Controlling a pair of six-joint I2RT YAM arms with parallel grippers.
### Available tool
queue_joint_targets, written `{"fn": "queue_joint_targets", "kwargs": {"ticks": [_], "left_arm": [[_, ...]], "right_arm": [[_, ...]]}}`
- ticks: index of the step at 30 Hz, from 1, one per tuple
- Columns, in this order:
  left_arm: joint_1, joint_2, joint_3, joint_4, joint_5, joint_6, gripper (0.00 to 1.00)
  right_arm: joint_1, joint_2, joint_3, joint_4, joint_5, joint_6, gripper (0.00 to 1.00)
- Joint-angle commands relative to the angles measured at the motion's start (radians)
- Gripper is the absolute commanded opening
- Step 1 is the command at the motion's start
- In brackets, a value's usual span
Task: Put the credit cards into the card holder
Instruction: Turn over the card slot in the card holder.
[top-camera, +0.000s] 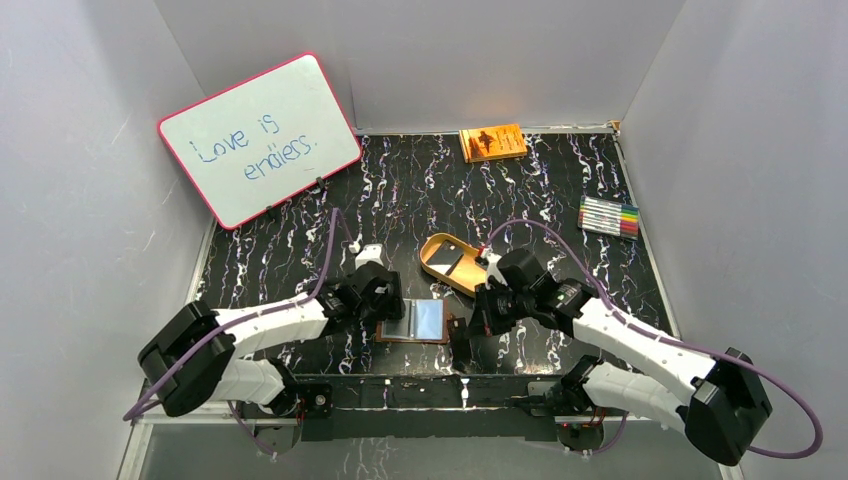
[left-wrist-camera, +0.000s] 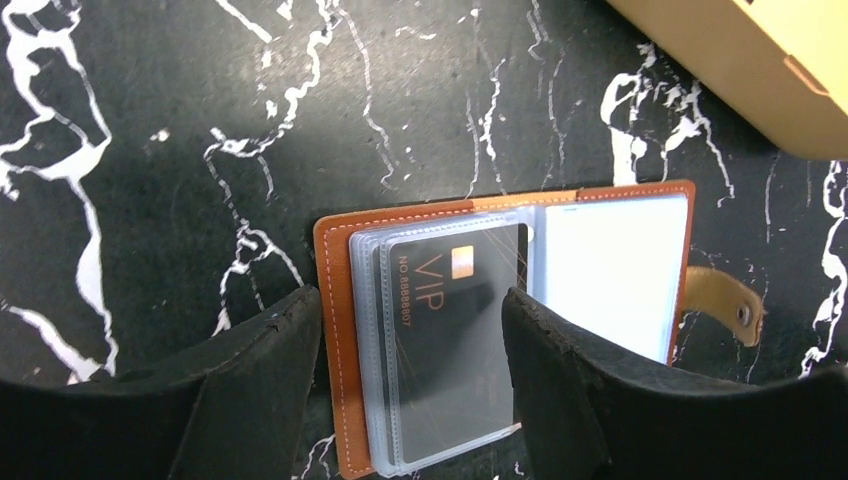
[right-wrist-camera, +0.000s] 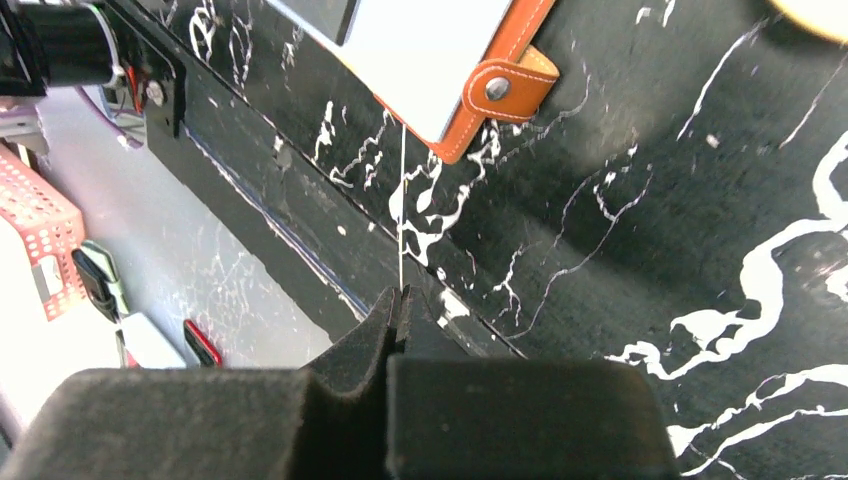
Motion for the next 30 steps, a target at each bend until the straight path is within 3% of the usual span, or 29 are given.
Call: {"fn": "queue_joint_targets", "kwargs": {"ticks": [1,9,12,13,15,21,30], "left_arm": [[0.006,0.044,0.009,-0.023,0.032,0.036,0.64],[0.006,-0.21,0.017,-0.18,-0.048,-0.049,0.73],[0.003,-0.257,0.066,-0.203,-0.004,-0.019,0.76],[0.001,-0.254,0.085,-0.203,0.021,-0.007,0.82],[-0.018,-0.22,0.125,-0.201,0.059,0.015,0.86],[-0.134,-0.017,0.223,-0.166,0.059,0.065,0.82],[-0.14,0.178,0.248,-0.106,0.064,0.057,0.78]], "right_arm": [[0.026,-0.059,-0.047,0.04,0.006,0.055,0.0],[0.027,-0.082,-0.038,0.069,0.094,0.115,0.0],[0.027,-0.103,-0.023,0.078,0.119,0.106,0.0],[0.027,-0.116,-0.02,0.077,0.128,0.095,0.0],[0.027,-0.135,-0.01,0.053,0.149,0.065,0.0],[0.027,-0.143,0.014,-0.017,0.12,-0.01,0.0],[0.027,-0.104,-0.114,0.166,-0.022,0.099,0.0]]}}
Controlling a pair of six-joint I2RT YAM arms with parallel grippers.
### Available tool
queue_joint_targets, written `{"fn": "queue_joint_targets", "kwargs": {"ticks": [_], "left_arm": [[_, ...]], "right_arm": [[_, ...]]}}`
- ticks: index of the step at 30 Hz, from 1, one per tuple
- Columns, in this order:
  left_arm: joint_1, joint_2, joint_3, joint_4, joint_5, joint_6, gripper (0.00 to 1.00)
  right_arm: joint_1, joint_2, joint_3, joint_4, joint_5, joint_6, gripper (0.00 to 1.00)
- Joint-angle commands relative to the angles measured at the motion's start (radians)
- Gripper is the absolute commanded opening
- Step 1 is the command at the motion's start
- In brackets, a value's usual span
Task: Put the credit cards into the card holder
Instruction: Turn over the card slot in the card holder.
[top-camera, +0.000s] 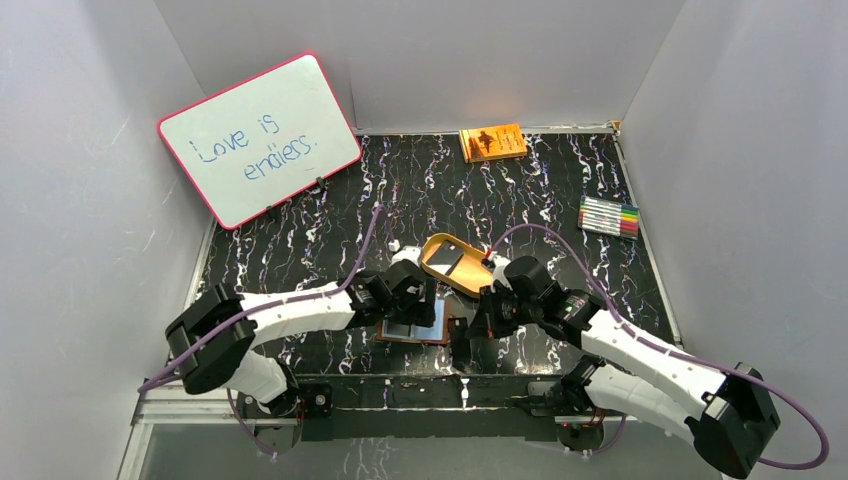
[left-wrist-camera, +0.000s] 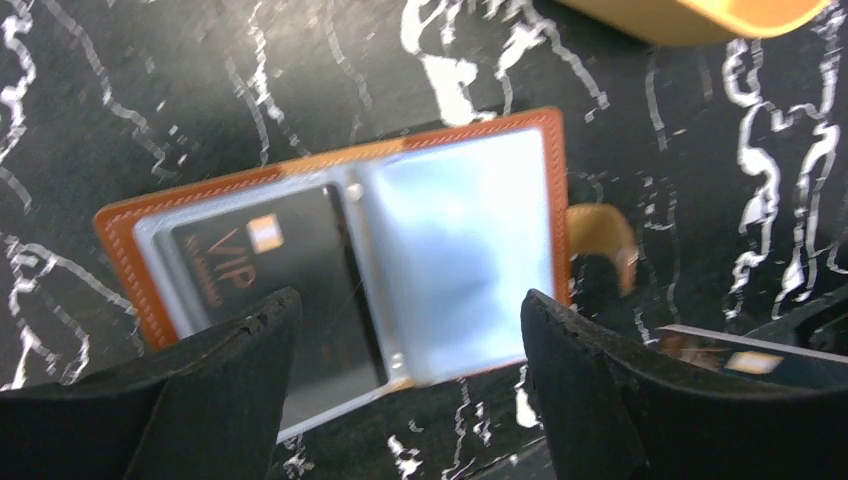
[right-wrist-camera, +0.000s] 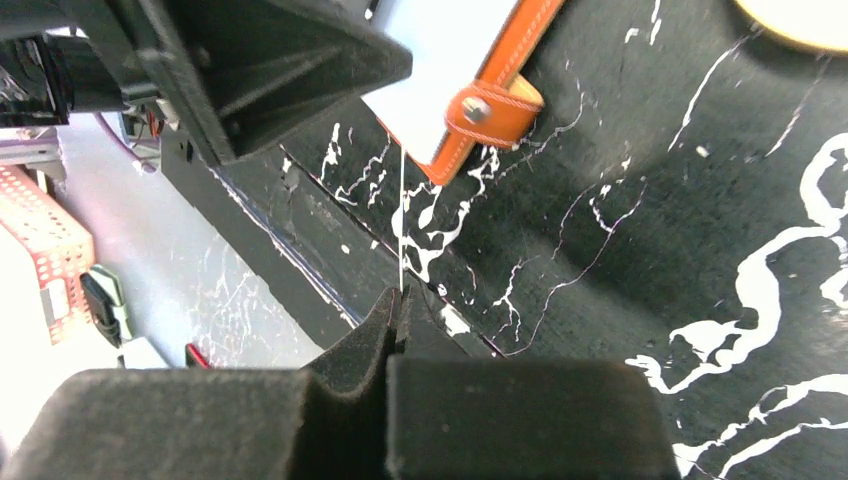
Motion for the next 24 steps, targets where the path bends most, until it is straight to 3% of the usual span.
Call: {"fn": "queue_joint_targets", "kwargs": {"ticks": [1,4,13,19,24], "left_arm": [[-0.001,0.056,0.045,0.009,-0.005,0.017,0.77],[-0.001,0.086,0.048,0.019,-0.006,0.021,0.77],[-0.002,0.071,0.107,-0.009,-0.007,0.049,0.77],[-0.002,0.033,0.136,-0.027,-0.003,0.043,0.74],[-0.002,-0.012,0.114,-0.103,-0.112,-0.007,0.67]], "right_arm": [[0.004,0.011,-0.064,0.147,-0.086,0.066,0.0],[0.005,0.023,-0.088,0.178,-0.084,0.089,0.0],[0.005,-0.042,-0.054,0.055,0.024,0.053,0.0],[0.005,-0.018,-0.071,0.119,-0.066,0.056,0.0],[0.003,0.07,-0.088,0.218,-0.127,0.11,0.0]]}}
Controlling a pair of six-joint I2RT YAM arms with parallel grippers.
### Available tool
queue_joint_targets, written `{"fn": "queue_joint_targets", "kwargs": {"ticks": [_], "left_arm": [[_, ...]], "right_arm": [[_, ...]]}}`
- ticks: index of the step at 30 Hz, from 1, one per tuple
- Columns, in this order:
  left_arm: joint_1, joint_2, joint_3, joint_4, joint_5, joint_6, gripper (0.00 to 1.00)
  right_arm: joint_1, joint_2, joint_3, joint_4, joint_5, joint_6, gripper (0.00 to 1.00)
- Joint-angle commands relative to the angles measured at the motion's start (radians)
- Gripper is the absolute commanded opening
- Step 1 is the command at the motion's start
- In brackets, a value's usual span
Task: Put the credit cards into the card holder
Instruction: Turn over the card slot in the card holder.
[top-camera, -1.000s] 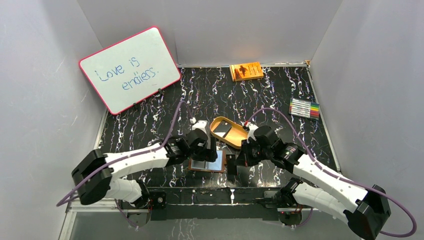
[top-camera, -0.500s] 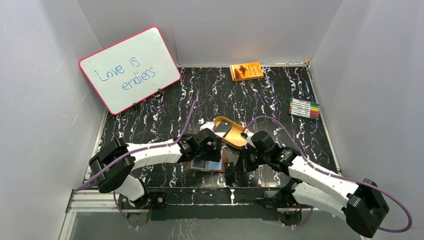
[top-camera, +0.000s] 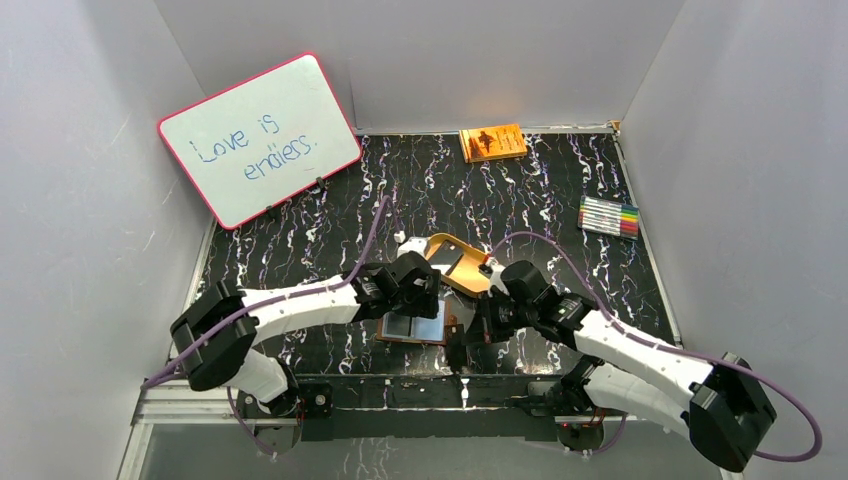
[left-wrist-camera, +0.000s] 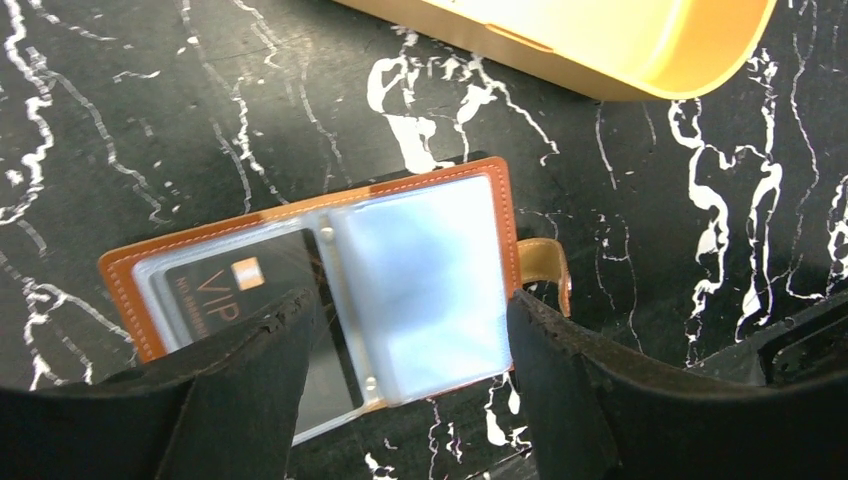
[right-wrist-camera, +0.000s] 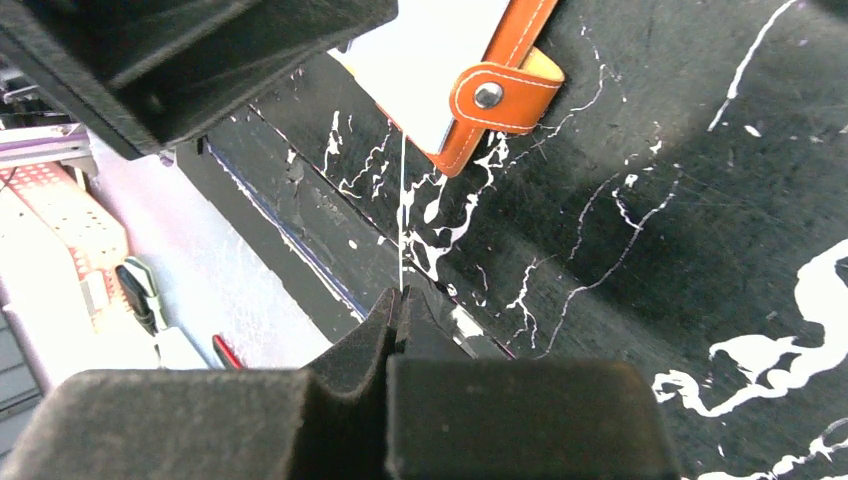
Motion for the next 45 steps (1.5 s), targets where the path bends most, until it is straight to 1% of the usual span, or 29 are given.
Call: {"fn": "queue_joint_targets", "kwargs": {"ticks": [1,4,9,16,25,30,34,45], "left_arm": [[-0.002,-0.088,0.001,-0.101,-0.12,-0.041,0.65],[-0.002,-0.137,-0.037,-0.126,-0.172,-0.061,0.64],[-0.001,-0.172,-0.087,-0.136,-0.192,-0.078,0.63],[-0.001,-0.162,-0.103,-0.137,-0.198,-0.085,0.63],[-0.001,-0.147,-0.105,-0.129,-0.195,-0.081,0.62],[-0.001,-0.148,-0.112,-0.129,-0.197,-0.083,0.62],[-0.001,-0.147,-0.115,-0.127,-0.198,-0.082,0.62],[-0.001,-0.143,-0.118,-0.125,-0.195,-0.081,0.62]], "right_arm": [[0.004,0.057,0.004,0.133,-0.072,0.043,0.0],[0.001,0.083,-0.007,0.169,-0.087,0.066,0.0],[-0.023,0.11,-0.031,0.17,-0.094,0.08,0.0],[-0.055,0.104,-0.086,0.197,-0.131,0.114,0.0],[-0.06,0.125,-0.104,0.256,-0.164,0.142,0.0],[-0.061,0.085,-0.086,0.204,-0.1,0.144,0.0],[-0.064,0.061,-0.08,0.196,-0.087,0.146,0.0],[-0.069,0.134,-0.114,0.281,-0.146,0.168,0.0]]}}
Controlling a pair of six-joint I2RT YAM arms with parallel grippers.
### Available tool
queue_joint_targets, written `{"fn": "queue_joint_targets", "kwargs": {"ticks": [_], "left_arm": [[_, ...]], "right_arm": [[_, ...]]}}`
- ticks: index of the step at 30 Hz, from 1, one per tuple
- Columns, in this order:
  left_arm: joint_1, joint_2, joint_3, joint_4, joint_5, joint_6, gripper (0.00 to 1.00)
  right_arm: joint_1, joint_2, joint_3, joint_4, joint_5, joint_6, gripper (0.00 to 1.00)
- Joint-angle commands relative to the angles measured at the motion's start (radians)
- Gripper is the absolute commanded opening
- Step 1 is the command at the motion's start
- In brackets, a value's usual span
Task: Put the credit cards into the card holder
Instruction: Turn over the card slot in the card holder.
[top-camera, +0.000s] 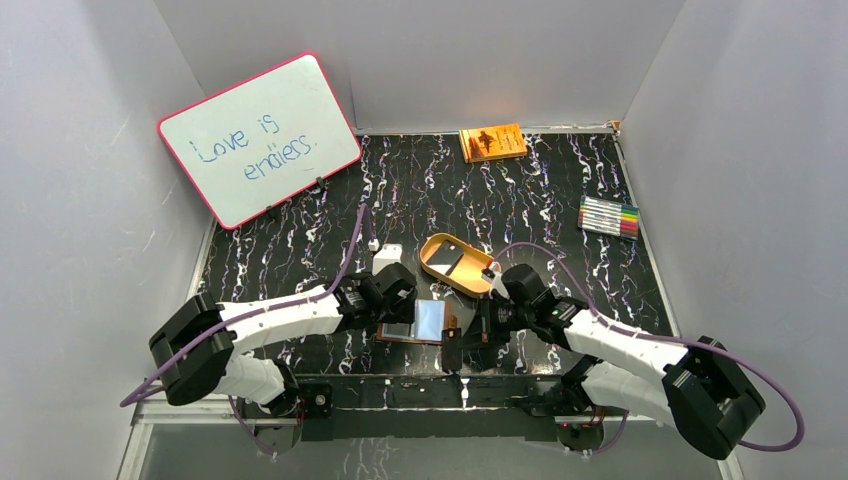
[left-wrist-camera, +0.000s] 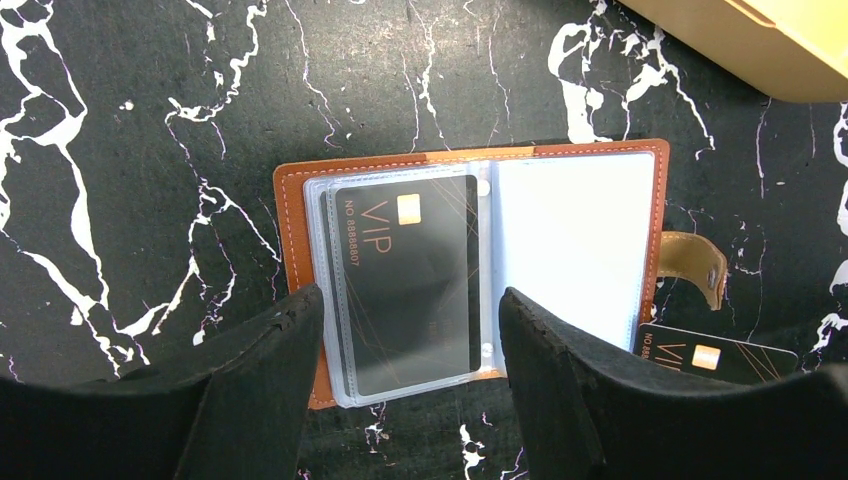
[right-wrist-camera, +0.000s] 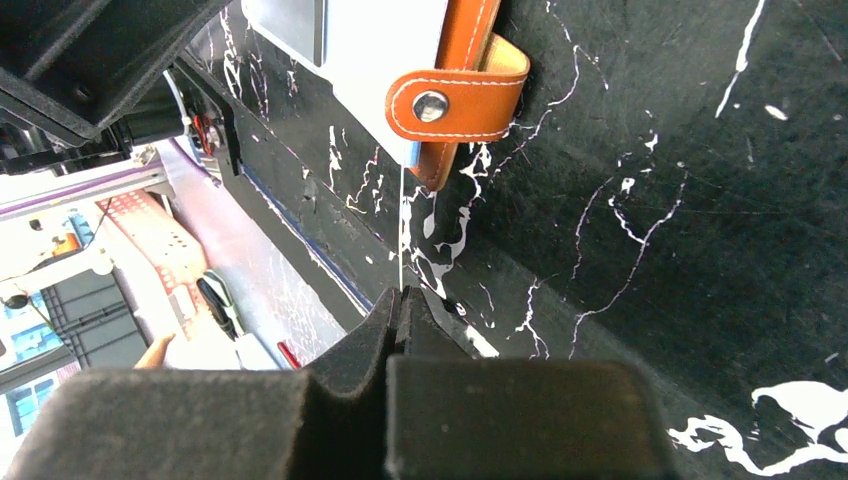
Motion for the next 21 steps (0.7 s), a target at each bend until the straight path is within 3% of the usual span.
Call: {"fn": "queue_joint_targets", "kwargs": {"ticks": [1,15,21], "left_arm": [[-0.001,-0.009,-0.007,-0.009,-0.027,-0.003,0.62],[-0.001,0.009,-0.012,0.005,-0.01,-0.001,0.62],[-0.001,-0.006,0.019,0.002,0.006,0.016,0.69]], "right_arm": [[-0.007,0.016,-0.013,0.073,-0.031,0.018,0.0],[-0.016,0.085,-0.049,0.13,-0.048,0.034,0.0],[-0.016,0.184,-0.034,0.214,-0.093,0.061,0.0]]}}
